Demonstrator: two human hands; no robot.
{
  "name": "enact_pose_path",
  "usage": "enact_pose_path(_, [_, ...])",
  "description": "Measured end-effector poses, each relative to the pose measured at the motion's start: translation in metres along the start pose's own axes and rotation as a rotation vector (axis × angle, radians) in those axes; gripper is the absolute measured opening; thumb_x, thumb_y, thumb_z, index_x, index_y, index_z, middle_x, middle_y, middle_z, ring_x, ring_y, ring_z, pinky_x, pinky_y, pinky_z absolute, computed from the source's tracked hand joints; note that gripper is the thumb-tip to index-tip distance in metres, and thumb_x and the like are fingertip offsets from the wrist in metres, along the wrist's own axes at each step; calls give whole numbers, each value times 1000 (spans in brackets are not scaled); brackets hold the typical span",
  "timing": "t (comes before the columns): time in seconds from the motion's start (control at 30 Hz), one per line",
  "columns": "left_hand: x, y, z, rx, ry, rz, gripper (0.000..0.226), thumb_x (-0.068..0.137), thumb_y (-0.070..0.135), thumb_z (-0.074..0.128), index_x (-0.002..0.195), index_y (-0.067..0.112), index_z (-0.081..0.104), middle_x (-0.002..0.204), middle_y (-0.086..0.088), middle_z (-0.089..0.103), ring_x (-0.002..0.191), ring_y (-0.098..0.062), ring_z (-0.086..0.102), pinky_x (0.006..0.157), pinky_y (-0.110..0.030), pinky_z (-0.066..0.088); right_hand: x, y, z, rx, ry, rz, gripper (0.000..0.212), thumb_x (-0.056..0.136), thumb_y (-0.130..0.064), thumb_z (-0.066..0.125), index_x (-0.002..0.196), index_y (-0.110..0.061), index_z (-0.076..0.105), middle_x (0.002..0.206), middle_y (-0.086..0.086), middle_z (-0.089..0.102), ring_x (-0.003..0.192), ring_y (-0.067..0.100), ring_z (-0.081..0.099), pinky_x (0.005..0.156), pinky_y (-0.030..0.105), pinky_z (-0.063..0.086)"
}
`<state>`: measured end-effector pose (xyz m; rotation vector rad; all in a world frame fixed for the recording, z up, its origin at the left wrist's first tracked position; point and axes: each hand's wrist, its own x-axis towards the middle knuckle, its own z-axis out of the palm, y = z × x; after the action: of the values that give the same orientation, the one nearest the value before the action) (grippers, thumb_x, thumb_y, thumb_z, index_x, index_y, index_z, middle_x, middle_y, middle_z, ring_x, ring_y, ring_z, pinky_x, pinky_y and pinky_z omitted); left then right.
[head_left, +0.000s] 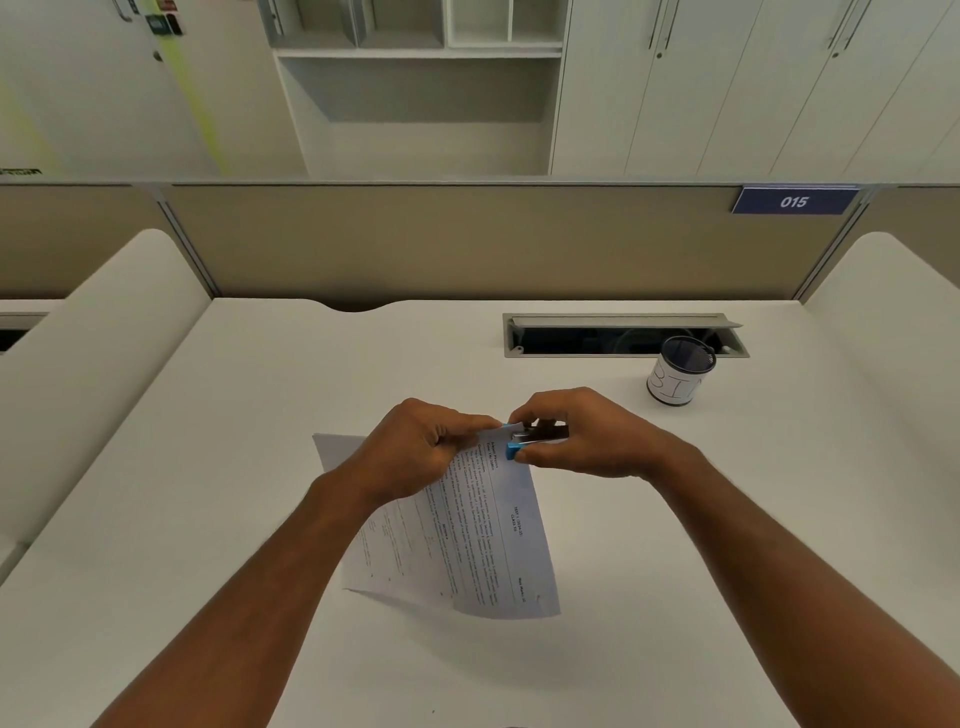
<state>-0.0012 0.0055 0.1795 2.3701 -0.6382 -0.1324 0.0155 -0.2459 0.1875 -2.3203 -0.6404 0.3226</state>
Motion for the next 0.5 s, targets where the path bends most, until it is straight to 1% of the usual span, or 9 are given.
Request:
enact_pose_path(0.1, [1, 1, -1, 16, -12, 0, 32, 100, 25, 59, 132, 27, 66, 119, 3, 76, 91, -22, 74, 76, -39, 63, 1, -2, -1, -15, -14, 5, 30, 89, -44, 70, 113, -27, 68, 113, -8, 70, 100, 13, 66, 79, 24, 59])
enact_pose_path(0.2, [2, 1, -2, 21, -12, -7, 32, 101, 24, 58, 132, 26, 66, 120, 3, 76, 92, -23, 74, 77, -40, 63, 1, -4, -2, -31, -17, 12, 32, 89, -43, 70, 115, -24, 68, 114, -7, 70, 100, 14, 65, 82, 28, 59])
enact_pose_path(0.33, [2, 2, -2, 30, -18, -6, 33, 101, 24, 59, 132, 27, 65, 120, 3, 76, 92, -23, 74, 77, -40, 63, 1, -6, -3, -36, -29, 20, 34, 90, -42, 70, 117, -22, 68, 115, -6, 69, 99, 14, 65, 80, 26, 58])
enact_pose_path(0.5, [3, 1, -3, 46, -36, -6, 33, 100, 24, 60, 133, 25, 66, 122, 3, 75, 94, -23, 74, 78, -37, 63, 1, -7, -3, -57, -21, -7, 32, 90, -40, 70, 116, -21, 70, 107, -8, 69, 94, 12, 63, 77, 22, 55])
